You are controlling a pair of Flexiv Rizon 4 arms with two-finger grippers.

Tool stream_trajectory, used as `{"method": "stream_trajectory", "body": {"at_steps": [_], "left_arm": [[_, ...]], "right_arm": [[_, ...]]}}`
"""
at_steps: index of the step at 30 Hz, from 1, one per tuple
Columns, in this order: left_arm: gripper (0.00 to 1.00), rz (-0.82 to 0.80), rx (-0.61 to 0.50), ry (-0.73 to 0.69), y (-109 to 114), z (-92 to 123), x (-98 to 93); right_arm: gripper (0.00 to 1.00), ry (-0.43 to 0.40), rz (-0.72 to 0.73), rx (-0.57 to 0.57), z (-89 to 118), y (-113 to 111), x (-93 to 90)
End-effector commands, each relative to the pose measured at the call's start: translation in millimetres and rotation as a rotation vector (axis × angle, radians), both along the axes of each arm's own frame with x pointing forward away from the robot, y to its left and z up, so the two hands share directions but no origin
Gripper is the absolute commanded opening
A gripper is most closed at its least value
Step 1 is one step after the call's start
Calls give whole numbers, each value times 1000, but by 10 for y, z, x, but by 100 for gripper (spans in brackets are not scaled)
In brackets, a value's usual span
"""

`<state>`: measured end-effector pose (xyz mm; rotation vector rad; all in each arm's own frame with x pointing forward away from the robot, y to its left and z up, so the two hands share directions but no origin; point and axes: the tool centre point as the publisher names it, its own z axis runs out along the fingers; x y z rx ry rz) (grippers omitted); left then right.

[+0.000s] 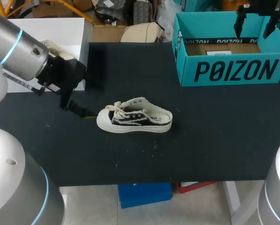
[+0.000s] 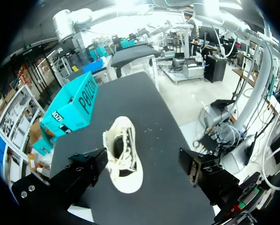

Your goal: Take the shoe out of the shoebox, open the shoe tongue, remove and reinsert the insole, then place the shoe into the shoebox

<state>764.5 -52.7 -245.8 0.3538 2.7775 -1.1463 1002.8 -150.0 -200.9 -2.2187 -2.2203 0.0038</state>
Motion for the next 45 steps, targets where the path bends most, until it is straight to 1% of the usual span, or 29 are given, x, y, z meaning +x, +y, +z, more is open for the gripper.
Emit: {"method": "stream_trajectory", "body": {"at_steps": [1, 5, 9, 11, 14, 17, 19, 22, 23, 24, 25, 26, 27, 37, 38, 39, 40, 45], "left_arm": [[100, 76, -75, -58, 158, -208, -71], [100, 90, -89, -44, 260, -288, 49], [100, 94, -114, -25, 326, -300, 198], [100, 93, -119, -25, 330, -290, 251], [100, 71, -157, -9, 305, -281, 334], [100, 45, -151, 7, 268, -295, 387], [100, 30, -134, 13, 227, -305, 388], [100, 30, -134, 13, 227, -305, 388], [100, 30, -134, 13, 227, -305, 388], [100, 30, -134, 13, 227, -305, 388], [100, 30, -134, 13, 227, -305, 388], [100, 30, -134, 13, 227, -305, 388], [100, 30, -134, 13, 227, -305, 388], [100, 30, -134, 13, 227, -305, 388], [100, 30, -134, 13, 227, -305, 388], [100, 30, -134, 13, 227, -305, 388], [100, 30, -134, 13, 227, -305, 388], [100, 30, -134, 13, 227, -305, 388]], "right_arm": [[100, 1, 0, 0, 3, 0, 0], [100, 1, 0, 0, 3, 0, 0], [100, 1, 0, 0, 3, 0, 0], [100, 1, 0, 0, 3, 0, 0], [100, 1, 0, 0, 3, 0, 0], [100, 1, 0, 0, 3, 0, 0], [100, 1, 0, 0, 3, 0, 0], [100, 1, 0, 0, 3, 0, 0], [100, -106, 114, -44, 37, 114, -55], [100, -207, 273, -83, 48, 237, -159], [100, -290, 460, -35, 69, 362, -325], [100, -336, 662, 4, 79, 462, -556], [100, -334, 829, -37, 33, 504, -702], [100, -334, 829, -37, 33, 504, -702], [100, -410, 1021, -27, 163, 785, -799], [100, -450, 1216, 47, 262, 998, -1036], [100, -466, 1390, 171, 329, 1035, -1306], [100, -466, 1390, 171, 329, 1035, -1306]]}}
